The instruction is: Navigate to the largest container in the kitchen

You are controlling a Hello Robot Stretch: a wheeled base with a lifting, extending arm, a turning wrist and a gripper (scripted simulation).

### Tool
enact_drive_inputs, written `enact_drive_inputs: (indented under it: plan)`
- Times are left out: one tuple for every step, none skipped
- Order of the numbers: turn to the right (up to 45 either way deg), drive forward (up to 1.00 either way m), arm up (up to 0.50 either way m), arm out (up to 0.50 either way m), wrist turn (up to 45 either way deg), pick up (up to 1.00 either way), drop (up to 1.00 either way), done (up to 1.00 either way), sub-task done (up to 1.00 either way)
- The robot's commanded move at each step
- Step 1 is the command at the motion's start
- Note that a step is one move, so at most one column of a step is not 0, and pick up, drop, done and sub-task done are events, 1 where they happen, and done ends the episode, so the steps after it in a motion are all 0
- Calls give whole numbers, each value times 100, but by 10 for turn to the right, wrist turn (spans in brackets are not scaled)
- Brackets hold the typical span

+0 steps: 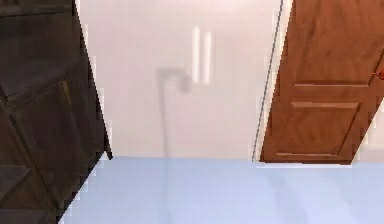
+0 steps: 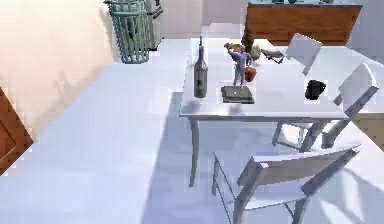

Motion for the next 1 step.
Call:
enact_drive_inputs:
  plan:
    - [450, 0, 0, 0, 0, 0, 0, 0, 0]
